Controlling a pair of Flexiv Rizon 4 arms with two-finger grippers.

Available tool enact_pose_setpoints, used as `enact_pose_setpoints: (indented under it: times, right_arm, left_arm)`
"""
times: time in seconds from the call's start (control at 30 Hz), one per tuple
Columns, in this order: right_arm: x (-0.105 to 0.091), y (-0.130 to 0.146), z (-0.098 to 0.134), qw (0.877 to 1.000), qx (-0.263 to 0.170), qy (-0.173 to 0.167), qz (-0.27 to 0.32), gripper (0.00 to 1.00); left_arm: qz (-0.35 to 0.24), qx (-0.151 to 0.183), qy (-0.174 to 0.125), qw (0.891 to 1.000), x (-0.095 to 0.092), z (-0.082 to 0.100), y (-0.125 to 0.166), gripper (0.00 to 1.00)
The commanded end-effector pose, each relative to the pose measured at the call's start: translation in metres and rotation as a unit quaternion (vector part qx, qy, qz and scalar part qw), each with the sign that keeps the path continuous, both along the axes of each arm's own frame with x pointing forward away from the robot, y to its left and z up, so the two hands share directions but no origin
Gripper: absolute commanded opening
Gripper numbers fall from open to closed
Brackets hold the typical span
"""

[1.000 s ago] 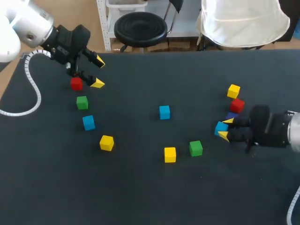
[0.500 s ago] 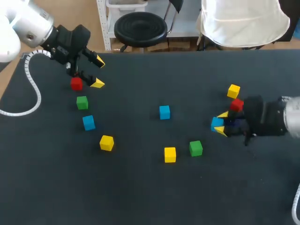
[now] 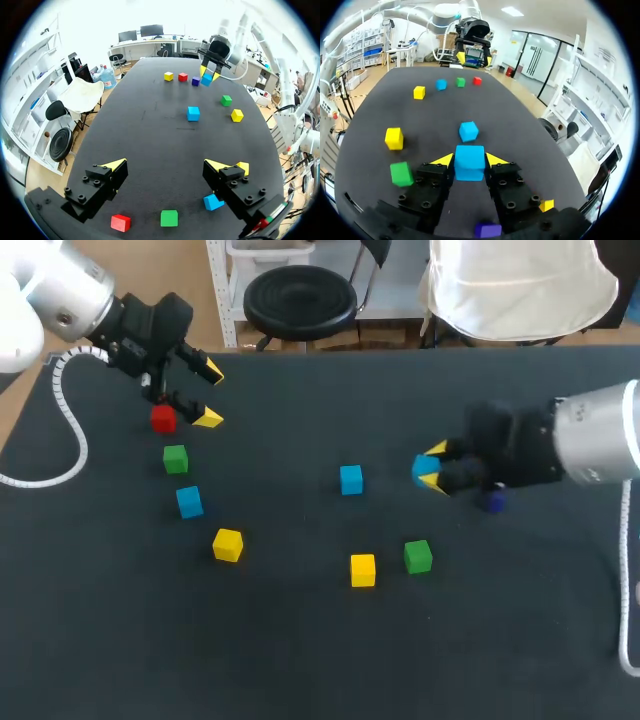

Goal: Place the blue cubes, place green cubes on the blue cubes, place the yellow cubes on the green cubes, then place the red cubes on the yellow cubes, and place purple cube on the red cubes.

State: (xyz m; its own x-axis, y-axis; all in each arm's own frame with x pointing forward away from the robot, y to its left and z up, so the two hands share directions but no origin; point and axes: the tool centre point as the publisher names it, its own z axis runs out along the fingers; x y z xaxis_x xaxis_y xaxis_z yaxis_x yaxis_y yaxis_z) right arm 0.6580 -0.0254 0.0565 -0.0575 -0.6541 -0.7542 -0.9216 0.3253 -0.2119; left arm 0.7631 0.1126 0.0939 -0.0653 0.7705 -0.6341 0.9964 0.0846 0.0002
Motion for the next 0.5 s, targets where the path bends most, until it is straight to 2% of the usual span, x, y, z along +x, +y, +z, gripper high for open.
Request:
enact_pose_setpoints:
  times: [0.03, 0.13, 0.5]
  right_arm:
    - [0.0144, 0.0123, 0.0028, 0.997, 0.005, 0.057, 0.058, 0.0]
    - [0.0162, 0.0182, 0.0022, 0.995, -0.002, 0.08, 0.064, 0.0]
    - [0.0158, 0.0189, 0.0023, 0.995, -0.009, 0.081, 0.065, 0.0]
  left_arm:
    - [0.001, 0.0, -0.001, 1.0, -0.0012, -0.0001, 0.0, 1.0]
    - [0.001, 0.0, -0.001, 1.0, -0.0012, -0.0001, 0.0, 1.0]
    - [0.001, 0.0, -0.001, 1.0, -0.0012, -0.0001, 0.0, 1.0]
